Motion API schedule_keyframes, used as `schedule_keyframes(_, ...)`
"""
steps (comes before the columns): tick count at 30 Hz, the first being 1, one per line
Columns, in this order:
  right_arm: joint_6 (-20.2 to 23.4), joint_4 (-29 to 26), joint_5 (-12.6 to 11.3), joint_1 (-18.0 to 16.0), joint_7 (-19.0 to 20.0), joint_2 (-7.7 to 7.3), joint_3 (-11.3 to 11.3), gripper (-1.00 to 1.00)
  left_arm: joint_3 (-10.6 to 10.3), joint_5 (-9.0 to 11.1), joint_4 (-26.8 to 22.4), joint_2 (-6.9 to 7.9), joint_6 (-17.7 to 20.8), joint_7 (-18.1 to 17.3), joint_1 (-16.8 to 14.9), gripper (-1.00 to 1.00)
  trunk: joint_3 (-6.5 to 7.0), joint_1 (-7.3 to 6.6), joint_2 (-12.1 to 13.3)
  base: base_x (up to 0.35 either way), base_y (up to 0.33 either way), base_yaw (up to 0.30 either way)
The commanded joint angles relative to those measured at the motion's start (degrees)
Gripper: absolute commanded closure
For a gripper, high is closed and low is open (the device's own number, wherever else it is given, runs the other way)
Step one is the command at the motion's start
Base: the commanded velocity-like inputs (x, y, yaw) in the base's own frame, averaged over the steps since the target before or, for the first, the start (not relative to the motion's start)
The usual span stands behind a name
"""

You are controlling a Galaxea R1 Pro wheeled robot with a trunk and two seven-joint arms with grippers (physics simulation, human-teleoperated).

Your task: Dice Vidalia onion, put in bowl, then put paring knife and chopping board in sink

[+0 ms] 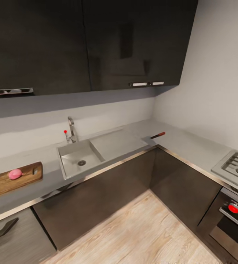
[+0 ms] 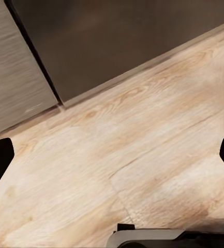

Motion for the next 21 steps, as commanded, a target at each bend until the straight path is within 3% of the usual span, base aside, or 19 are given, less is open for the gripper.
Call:
schedule_keyframes(1,-0.12,-0.07,-0.57,0.0,-0.27,-0.04,0.49,-1.0,-0.36,0.17,-0.05,0.09,-0.09,0.56,-0.01,-1.0,-0.05,0.04,-0.11,0.0,0.0,-0.246)
schedule_keyframes(8,-0.07,-0.05,-0.5,0.0,-0.27,-0.04,0.41,-1.0,-0.51,0.37,4.54,0.13,-0.06,0.73,-0.01,-1.0,0.25,0.04,-0.11,0.0,0.0,-0.21)
schedule_keyframes(21,-0.03,-0.04,-0.37,0.0,-0.27,-0.04,0.55,-1.0,-0.63,0.65,8.31,-0.44,0.14,1.03,0.43,-1.0,0.28,0.04,-0.11,0.0,0.0,-0.012)
